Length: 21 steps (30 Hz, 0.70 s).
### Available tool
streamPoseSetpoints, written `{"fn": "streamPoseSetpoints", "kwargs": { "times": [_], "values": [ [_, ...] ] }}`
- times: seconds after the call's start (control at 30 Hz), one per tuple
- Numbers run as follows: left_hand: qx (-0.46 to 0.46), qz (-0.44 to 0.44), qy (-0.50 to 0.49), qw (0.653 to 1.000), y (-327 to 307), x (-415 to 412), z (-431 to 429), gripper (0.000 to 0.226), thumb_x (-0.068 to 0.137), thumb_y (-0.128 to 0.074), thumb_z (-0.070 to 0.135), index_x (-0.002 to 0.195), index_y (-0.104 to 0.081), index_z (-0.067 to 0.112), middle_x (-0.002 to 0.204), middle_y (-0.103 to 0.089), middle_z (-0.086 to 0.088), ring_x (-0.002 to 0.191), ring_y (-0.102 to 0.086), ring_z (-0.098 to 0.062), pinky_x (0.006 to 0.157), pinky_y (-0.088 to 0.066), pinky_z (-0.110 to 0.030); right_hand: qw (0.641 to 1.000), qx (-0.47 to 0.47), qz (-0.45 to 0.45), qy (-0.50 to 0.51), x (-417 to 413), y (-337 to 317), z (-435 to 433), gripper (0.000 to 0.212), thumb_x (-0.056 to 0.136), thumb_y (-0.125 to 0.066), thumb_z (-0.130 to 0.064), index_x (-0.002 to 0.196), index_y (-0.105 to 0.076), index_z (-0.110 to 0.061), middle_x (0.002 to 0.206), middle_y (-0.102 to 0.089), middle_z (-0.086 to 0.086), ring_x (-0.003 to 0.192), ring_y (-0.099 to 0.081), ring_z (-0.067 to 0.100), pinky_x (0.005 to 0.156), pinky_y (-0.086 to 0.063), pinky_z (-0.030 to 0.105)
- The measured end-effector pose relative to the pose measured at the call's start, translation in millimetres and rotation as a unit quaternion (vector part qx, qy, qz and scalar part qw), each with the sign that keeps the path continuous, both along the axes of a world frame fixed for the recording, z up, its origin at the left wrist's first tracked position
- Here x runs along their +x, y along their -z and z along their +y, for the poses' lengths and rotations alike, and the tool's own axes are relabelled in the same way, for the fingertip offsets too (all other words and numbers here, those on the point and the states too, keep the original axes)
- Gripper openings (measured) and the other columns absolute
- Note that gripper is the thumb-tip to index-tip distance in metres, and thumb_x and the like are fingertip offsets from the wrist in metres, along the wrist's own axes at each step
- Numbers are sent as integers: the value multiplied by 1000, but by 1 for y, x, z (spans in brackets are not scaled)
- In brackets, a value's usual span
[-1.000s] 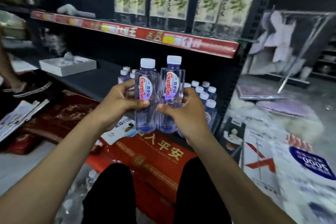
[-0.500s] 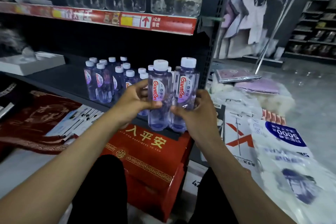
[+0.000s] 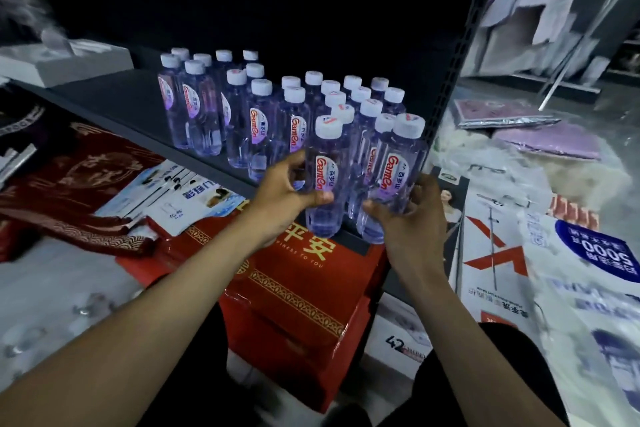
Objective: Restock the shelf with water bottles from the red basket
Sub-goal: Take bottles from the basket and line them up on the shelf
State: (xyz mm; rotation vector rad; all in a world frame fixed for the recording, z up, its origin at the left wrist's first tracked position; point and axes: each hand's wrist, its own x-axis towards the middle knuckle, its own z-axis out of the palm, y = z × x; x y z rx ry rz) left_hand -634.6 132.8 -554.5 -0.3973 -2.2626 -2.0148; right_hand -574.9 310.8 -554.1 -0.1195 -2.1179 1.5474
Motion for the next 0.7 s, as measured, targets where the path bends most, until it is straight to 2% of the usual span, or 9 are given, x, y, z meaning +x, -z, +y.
{"fn": "streamPoseSetpoints", "kwargs": {
  "times": [0.1,0.13,0.2,0.27,0.37,0.43,0.5,0.63,0.7],
  "values": [
    [16,0,-2,1000,6,-5,4,50,73,-78,-5,108,-63,27,99,-72,15,107,-62,-10,99,-47,-32,1000,1,5,2,-2,9,-1,58,78,-81,-15,124,-47,-19,118,-62,-9,101,-62,5,84,-50,21],
    [19,0,1,1000,7,-6,6,49,73,-77,-6,107,-62,27,95,-72,18,104,-63,-7,97,-48,-29,1000,-2,1,-1,-2,13,0,58,78,-81,-15,124,-46,-21,117,-62,-11,101,-61,1,85,-50,20],
    [25,0,5,1000,9,-6,8,50,75,-75,-8,108,-61,26,94,-72,19,101,-64,-4,94,-50,-24,1000,-7,-2,-3,-1,19,2,56,78,-80,-13,122,-47,-20,110,-62,-17,94,-59,-13,79,-47,9],
    [29,1,2,1000,12,-6,10,51,75,-76,-6,114,-60,22,101,-71,13,104,-64,-8,91,-50,-22,1000,-1,-8,-3,-2,24,4,55,79,-79,-12,122,-46,-19,103,-59,-23,86,-56,-24,69,-43,-2],
    [24,16,-11,1000,15,-4,16,61,75,-77,-3,129,-55,16,118,-67,2,113,-60,-14,85,-50,-15,999,13,-20,-21,-6,27,5,62,83,-75,-14,133,-38,-18,108,-59,-21,82,-56,-22,65,-40,-5],
    [28,25,-13,999,15,-2,19,65,75,-77,-3,133,-52,17,123,-64,1,112,-58,-5,79,-48,-6,998,22,-25,-47,-8,28,4,72,87,-71,-13,145,-27,-19,117,-57,-21,86,-55,-20,66,-39,-6],
    [27,38,-13,999,15,0,22,65,76,-77,-2,132,-51,20,123,-62,1,110,-57,3,79,-45,-2,997,22,-24,-74,-10,28,3,78,90,-67,-8,150,-18,-21,115,-48,-32,88,-48,-30,68,-36,-9],
    [-5,69,-19,997,20,0,27,72,78,-78,7,142,-47,21,137,-51,1,126,-50,-8,96,-47,-13,995,-3,-34,-95,-14,27,-1,86,93,-61,-1,152,-3,-24,108,-29,-41,82,-35,-43,63,-31,-12],
    [8,63,-17,998,21,3,30,74,80,-76,7,144,-44,23,140,-45,2,128,-48,-7,97,-49,-17,995,4,-32,-100,-16,29,0,88,92,-61,-2,146,0,-36,111,-34,-37,90,-40,-37,64,-32,-11]
  ]
}}
